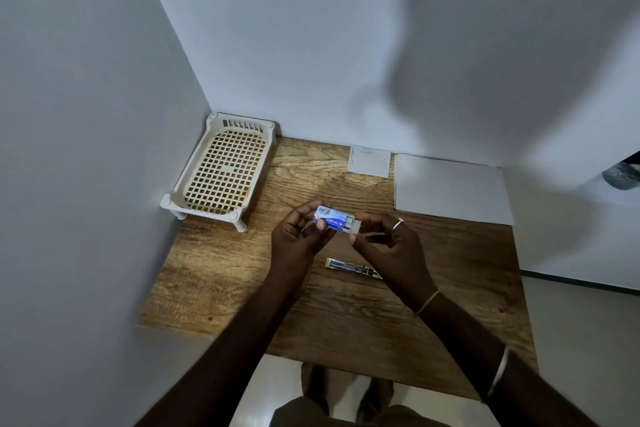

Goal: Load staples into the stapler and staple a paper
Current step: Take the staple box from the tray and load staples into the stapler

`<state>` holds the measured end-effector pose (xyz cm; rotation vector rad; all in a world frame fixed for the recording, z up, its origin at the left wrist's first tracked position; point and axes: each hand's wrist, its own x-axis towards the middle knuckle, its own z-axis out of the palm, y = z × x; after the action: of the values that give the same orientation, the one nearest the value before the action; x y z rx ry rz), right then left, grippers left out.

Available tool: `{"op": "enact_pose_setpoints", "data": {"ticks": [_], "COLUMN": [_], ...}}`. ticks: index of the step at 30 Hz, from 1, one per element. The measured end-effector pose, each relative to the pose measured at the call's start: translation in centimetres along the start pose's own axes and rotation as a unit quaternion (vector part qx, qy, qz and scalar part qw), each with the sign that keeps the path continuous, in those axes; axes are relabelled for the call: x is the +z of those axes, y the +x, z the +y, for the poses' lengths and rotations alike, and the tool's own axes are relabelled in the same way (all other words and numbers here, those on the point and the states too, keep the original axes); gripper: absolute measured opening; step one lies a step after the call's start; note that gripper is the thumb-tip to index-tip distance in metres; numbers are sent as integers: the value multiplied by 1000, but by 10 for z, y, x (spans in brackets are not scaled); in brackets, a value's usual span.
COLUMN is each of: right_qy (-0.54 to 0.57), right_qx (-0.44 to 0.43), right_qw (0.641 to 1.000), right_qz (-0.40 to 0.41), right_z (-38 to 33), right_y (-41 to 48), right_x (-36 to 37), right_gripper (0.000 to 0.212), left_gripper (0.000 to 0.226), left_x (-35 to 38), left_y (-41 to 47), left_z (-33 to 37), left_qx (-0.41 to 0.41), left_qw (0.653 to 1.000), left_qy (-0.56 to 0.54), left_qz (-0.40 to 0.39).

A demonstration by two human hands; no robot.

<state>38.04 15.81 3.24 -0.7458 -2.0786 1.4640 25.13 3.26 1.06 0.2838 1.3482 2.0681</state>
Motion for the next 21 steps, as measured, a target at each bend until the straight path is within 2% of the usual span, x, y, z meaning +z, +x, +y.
{"op": "enact_pose_setpoints", "data": {"ticks": [3,7,12,21], "right_qy": [5,-6,-99,-274], "right_qx": [4,-5,-84,-180], "right_qw": [1000,1000,991,945], "right_qz": [0,30,37,0], "right_z": [0,-5,-9,-15], "right_y": [-3,-5,0,6], "right_x": [1,2,-3,-8], "right_gripper": [29,15,11,10], "left_gripper": [39,37,61,56], "left_x": [-1,-3,-3,-7], "left_y": [-2,-4,-5,-4], "left_z": [0,-3,-2,-3], "left_qx": [4,6,12,20], "left_qw": [1000,1000,1000,1000], "left_qy": [0,-12,-3,16], "left_qz": [1,0,-3,-2]}}
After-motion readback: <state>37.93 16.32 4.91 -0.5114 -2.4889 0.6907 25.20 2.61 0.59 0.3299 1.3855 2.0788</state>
